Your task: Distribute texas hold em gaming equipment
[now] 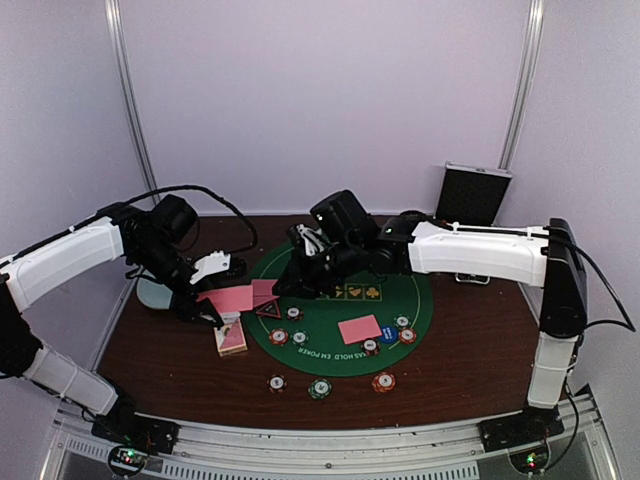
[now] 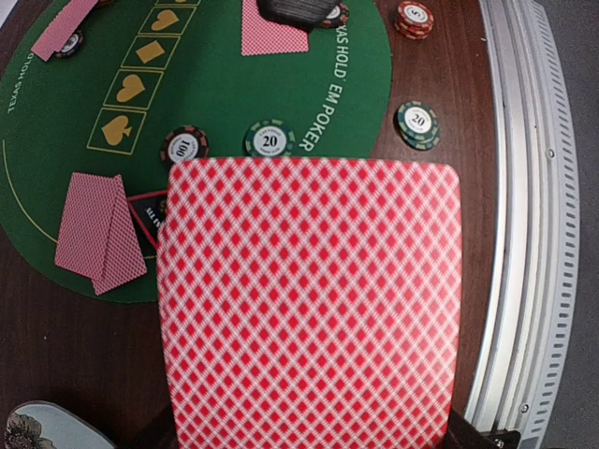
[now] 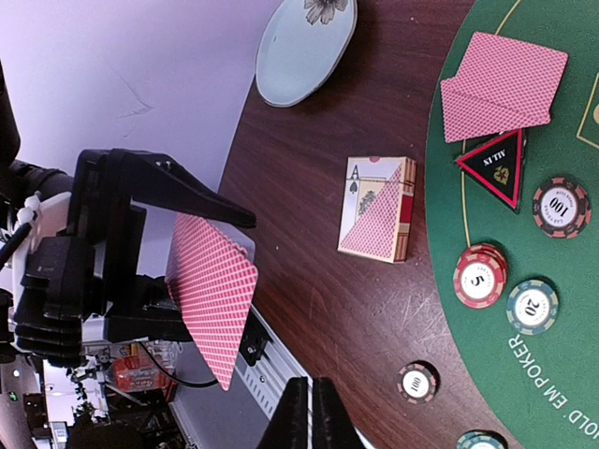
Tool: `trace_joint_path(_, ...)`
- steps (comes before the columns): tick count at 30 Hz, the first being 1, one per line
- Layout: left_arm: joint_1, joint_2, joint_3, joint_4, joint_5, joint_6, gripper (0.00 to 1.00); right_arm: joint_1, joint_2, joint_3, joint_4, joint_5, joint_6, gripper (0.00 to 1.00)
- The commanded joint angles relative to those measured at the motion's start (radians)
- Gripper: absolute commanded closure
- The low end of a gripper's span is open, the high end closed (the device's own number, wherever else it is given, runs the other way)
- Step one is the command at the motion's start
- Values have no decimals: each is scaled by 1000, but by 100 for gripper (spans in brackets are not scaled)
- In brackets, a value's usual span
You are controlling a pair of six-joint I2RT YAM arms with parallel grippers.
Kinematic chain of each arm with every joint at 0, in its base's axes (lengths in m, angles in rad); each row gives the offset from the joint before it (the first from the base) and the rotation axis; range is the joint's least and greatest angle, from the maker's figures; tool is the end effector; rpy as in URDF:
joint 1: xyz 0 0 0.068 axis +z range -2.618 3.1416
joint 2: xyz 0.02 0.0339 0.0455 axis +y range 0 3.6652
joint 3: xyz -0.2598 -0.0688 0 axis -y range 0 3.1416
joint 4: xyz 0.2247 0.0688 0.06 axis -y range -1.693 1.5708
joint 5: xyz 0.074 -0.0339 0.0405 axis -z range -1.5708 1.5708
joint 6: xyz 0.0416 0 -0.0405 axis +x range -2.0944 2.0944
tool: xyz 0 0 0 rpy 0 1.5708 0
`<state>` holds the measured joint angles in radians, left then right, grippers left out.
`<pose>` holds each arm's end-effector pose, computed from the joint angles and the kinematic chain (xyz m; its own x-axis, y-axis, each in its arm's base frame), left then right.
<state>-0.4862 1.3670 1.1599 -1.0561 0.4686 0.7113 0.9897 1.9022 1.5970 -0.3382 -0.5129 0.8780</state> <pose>0.1975 -0.1256 0.2745 -0.2872 0.8106 -0.5103 0.9575 0.2584 -0.1284 0.2163 0.3665 0.2827 -0.9366 -0.2047 -0.2845 -0.3494 0.4817 0.8036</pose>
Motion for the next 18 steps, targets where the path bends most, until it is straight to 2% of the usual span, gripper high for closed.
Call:
trace_joint_path(1,-5,-15,18,14,28,-7,100,16,31,58,-81,56,-43,95)
trace_joint_path(18,-5,-6,17,14,20,-1,100,44,154,226,-129,7,-33,100)
